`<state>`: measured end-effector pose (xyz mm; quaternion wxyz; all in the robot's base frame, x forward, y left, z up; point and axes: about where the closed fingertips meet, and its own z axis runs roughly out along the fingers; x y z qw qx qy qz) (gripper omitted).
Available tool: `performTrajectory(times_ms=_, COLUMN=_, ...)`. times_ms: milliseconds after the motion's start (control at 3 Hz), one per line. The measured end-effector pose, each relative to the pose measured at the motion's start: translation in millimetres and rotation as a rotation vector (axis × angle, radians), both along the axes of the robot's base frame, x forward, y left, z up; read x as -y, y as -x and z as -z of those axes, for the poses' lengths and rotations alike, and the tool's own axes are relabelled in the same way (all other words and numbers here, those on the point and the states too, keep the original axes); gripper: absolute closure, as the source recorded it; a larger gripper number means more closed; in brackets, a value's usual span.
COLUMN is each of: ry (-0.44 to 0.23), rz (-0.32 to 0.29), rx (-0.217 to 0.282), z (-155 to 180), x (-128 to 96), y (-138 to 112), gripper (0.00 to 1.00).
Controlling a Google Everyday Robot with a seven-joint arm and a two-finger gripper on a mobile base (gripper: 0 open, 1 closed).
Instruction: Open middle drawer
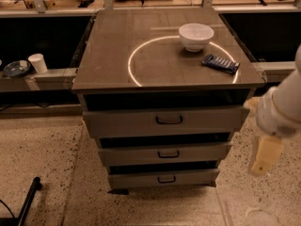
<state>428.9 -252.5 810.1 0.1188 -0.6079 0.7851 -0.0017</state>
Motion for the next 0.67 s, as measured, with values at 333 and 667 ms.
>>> performTrajectory(times_ms=333, ry=0.077, rz=-0.095, rx=-0.005, z=74.9, x=5.0, y=13.4, gripper=0.0)
performTrajectory(times_ms=667, ry=0.073, rz=-0.094, rx=-0.004, z=69.8, x=3.2, y=14.9, gripper=0.0)
